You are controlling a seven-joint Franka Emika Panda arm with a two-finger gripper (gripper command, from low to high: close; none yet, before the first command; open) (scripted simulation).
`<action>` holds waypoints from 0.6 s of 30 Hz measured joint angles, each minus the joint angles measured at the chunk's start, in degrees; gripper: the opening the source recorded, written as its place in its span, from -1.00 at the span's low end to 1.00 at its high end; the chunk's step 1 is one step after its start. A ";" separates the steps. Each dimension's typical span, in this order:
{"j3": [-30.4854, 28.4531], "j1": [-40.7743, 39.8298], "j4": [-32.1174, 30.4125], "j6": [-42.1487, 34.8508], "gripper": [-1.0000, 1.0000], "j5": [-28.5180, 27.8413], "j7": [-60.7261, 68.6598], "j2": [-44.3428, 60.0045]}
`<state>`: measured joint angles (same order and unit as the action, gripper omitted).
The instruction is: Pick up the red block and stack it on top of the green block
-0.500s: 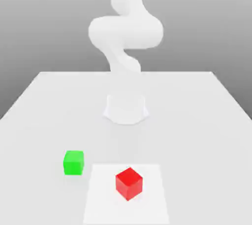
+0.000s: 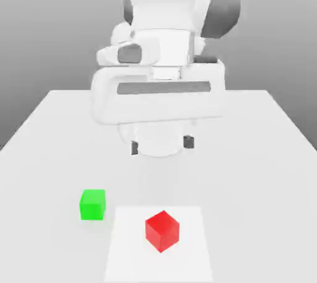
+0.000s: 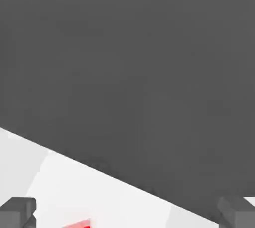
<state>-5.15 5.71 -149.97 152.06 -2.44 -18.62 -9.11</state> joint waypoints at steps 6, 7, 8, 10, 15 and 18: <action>0.19 0.60 -5.23 7.35 0.00 3.20 10.94 12.50; 0.46 0.43 -5.21 8.99 0.00 3.82 11.74 14.58; 0.74 0.26 -5.04 10.67 0.00 4.35 12.27 16.66; 1.64 -0.40 -4.54 14.17 0.00 5.45 13.24 20.82; 2.57 -1.21 -4.05 17.12 -1.00 6.00 13.70 24.33; 2.77 -1.37 -3.94 17.67 -1.00 6.06 13.74 25.06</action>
<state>-2.38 4.34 -153.91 169.73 3.62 -4.88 15.95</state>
